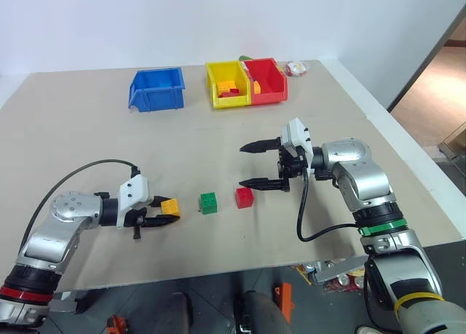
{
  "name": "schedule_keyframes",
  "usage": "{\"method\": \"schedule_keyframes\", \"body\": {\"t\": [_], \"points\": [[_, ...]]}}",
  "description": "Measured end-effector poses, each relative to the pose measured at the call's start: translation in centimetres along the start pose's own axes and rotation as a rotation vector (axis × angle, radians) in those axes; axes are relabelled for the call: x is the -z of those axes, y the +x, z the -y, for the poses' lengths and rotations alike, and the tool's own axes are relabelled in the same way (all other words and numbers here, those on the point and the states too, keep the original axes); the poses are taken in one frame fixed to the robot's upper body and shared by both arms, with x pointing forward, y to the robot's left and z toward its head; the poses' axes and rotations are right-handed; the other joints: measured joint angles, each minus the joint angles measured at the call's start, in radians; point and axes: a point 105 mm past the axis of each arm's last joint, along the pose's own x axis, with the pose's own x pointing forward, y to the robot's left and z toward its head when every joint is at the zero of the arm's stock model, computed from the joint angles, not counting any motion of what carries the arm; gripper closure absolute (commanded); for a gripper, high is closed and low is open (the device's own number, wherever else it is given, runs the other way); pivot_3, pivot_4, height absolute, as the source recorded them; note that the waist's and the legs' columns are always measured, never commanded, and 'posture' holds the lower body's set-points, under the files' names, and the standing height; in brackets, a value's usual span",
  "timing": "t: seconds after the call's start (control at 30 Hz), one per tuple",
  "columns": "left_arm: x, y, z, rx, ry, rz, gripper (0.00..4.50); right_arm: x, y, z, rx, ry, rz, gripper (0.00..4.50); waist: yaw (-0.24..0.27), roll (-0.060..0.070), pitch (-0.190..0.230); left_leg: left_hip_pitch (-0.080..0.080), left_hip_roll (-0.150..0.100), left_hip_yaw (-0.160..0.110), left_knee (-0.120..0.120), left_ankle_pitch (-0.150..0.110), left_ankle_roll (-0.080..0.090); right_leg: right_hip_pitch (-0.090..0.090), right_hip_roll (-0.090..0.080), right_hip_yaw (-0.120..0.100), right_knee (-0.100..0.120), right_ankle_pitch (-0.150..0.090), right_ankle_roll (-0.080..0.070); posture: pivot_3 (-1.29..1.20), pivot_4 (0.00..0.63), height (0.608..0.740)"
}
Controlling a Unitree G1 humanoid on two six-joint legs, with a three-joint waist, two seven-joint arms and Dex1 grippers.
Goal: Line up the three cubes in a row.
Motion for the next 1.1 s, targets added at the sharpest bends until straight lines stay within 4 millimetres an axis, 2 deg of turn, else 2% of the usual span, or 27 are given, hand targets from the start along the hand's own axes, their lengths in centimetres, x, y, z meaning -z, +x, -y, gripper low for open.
{"method": "schedule_keyframes", "body": {"t": [0.4,0.43,0.53,0.63,0.67,0.83,1.0,1.07,1.1], "points": [[0.5,0.4,-0.5,0.012,0.067,-0.023,3.16,0.3,-0.2,-0.1,0.003,0.008,-0.011,0.00,0.002,0.000,0.000,0.001,0.000,0.000,0.000,0.000,0.000,0.001,-0.001,0.000,0.000,-0.001,-0.001,0.00,0.150,0.740],[0.5,0.4,-0.6,0.014,0.068,-0.022,2.11,0.4,-0.2,-0.1,0.003,0.008,-0.011,0.00,0.003,0.000,0.000,0.001,-0.001,0.000,0.001,0.000,0.000,0.001,-0.001,0.000,0.000,-0.001,-0.001,0.00,0.150,0.740],[1.2,0.6,-0.6,0.020,0.048,-0.045,1.14,0.4,-0.3,-0.1,0.003,0.008,-0.016,0.00,0.001,0.000,0.000,0.001,-0.001,0.001,0.001,0.000,0.001,0.001,-0.001,0.001,0.000,0.000,-0.001,0.00,0.150,0.740],[1.0,0.6,-0.8,0.019,0.055,-0.049,0.17,0.4,-0.3,-0.1,0.005,0.008,-0.019,0.00,0.001,0.000,0.000,0.000,-0.001,0.001,0.001,0.000,0.000,0.001,-0.001,0.001,0.000,0.000,-0.001,0.00,0.150,0.740],[1.0,0.5,-0.9,0.017,0.055,-0.051,0.03,0.5,-0.3,-0.1,0.005,0.008,-0.020,0.00,0.001,0.000,0.000,0.000,-0.001,0.001,0.001,0.000,0.000,0.001,-0.001,0.001,0.000,0.000,0.000,0.00,0.150,0.740],[0.0,-0.4,-0.6,0.035,0.044,-0.055,0.03,0.5,-0.4,-0.1,0.007,0.012,-0.020,0.00,0.000,0.000,0.000,0.000,0.000,0.000,-0.002,0.000,0.000,0.000,0.000,0.000,0.000,0.000,0.003,0.00,0.150,0.740],[-3.3,-3.1,-0.2,0.005,-0.019,0.001,0.03,-0.2,-0.4,0.0,0.028,0.043,0.007,0.00,-0.001,0.000,0.000,0.001,0.000,-0.001,-0.004,0.000,0.000,-0.001,0.001,-0.001,0.000,0.000,0.003,0.00,0.150,0.740],[-5.1,-4.4,-0.8,-0.077,-0.054,0.057,0.03,-0.6,-1.0,0.6,0.074,0.058,0.028,0.00,-0.001,0.000,0.000,0.001,0.000,-0.001,-0.004,0.000,0.000,0.000,0.000,-0.001,0.000,-0.001,0.002,0.00,0.150,0.740],[-5.1,-4.5,-0.9,-0.081,-0.056,0.058,0.03,-0.6,-1.0,0.7,0.075,0.057,0.028,0.00,-0.001,0.000,0.000,0.001,0.000,-0.001,-0.004,0.000,0.000,0.000,0.000,-0.001,0.000,-0.001,0.002,0.00,0.150,0.740]]}}
